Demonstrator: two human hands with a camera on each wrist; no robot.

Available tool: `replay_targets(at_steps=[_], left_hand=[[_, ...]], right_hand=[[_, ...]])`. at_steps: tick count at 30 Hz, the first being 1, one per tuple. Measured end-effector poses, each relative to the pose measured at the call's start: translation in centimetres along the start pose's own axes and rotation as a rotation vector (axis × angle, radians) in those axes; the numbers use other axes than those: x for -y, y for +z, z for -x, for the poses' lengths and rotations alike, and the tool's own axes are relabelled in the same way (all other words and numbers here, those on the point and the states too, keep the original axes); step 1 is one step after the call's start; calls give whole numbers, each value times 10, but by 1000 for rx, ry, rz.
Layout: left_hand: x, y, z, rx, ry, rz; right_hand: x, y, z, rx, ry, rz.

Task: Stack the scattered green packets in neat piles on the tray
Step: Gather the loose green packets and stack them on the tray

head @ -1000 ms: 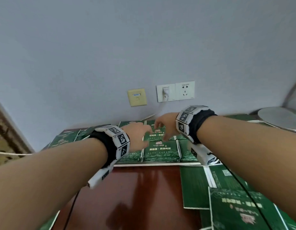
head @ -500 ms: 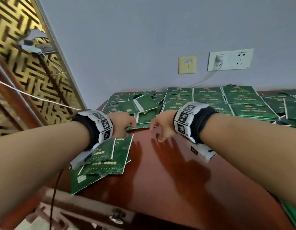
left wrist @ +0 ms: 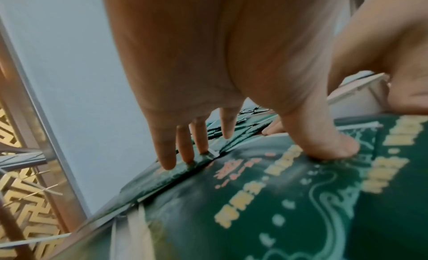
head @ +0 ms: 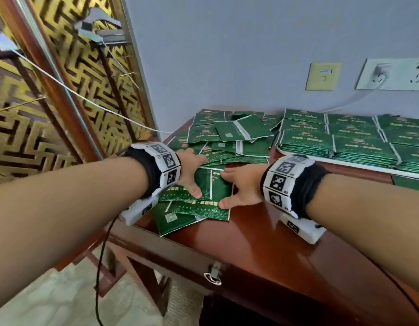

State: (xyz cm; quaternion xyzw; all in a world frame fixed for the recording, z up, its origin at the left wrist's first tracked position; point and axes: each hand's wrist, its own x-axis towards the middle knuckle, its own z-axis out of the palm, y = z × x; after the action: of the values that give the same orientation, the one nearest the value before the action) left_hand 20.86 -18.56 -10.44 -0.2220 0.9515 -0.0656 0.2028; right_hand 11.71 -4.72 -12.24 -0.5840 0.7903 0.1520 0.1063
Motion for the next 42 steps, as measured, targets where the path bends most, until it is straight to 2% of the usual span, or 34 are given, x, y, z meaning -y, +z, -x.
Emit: replay_targets(at_steps=[9, 21, 29, 35, 42], left_hand=[[-9, 0, -4, -23, 4, -5], [-66, -14, 3, 23, 165, -60], [-108, -19, -10, -5, 305, 57], [-117, -23, -17, -47, 352, 77], [-108, -20, -19, -60, 325, 89]], right_hand=[[-10, -2, 2, 33, 32, 227], [-68, 22, 62, 138, 186, 74], [-103, 30, 96, 148, 217, -6], [-91, 28, 95, 39, 174, -237], [-78, 34, 70, 93, 202, -124]])
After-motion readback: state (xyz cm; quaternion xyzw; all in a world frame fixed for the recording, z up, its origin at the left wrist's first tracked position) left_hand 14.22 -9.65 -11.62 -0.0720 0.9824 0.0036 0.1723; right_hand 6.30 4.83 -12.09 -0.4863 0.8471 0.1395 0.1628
